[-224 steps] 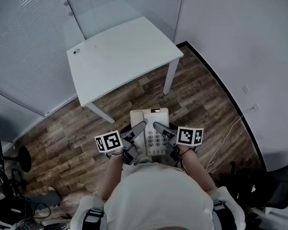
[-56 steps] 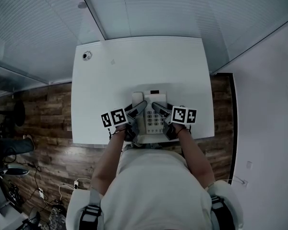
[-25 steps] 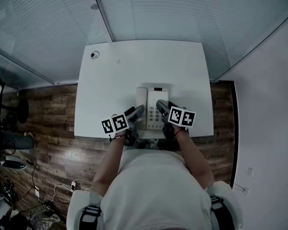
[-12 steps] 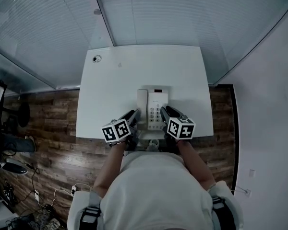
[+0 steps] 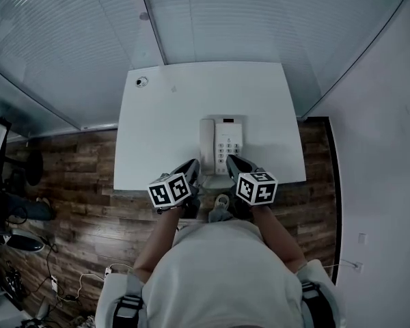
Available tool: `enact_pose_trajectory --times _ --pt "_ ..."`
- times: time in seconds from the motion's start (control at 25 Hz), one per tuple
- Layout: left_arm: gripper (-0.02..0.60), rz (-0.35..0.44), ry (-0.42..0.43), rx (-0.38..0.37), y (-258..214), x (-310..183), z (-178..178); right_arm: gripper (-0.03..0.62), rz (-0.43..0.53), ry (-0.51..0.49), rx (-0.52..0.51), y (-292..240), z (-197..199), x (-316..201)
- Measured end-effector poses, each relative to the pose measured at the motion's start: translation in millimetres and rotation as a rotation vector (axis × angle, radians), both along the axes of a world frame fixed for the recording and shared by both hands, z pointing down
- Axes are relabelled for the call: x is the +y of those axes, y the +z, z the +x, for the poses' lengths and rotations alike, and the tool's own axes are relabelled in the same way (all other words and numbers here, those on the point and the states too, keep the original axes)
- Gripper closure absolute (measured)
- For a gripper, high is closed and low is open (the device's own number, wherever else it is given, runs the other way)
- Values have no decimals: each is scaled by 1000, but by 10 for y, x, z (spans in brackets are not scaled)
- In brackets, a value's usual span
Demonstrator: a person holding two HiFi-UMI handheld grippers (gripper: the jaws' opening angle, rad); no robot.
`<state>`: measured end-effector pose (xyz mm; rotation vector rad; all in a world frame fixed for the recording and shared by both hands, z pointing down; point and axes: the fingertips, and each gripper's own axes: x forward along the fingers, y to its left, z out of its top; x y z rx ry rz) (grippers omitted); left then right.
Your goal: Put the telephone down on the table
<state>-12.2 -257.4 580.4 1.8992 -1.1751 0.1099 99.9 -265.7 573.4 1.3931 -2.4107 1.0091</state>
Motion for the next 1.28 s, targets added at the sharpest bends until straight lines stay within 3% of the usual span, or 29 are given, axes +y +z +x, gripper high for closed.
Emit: enact_pose_trajectory --times 0.64,1.28 --pt "560 38 73 -34 -151 1373 -279 574 16 9 -20 -93 -483 1482" --pt "560 61 121 -39 -219 2131 -450 574 54 16 -23 -247 -721 2250"
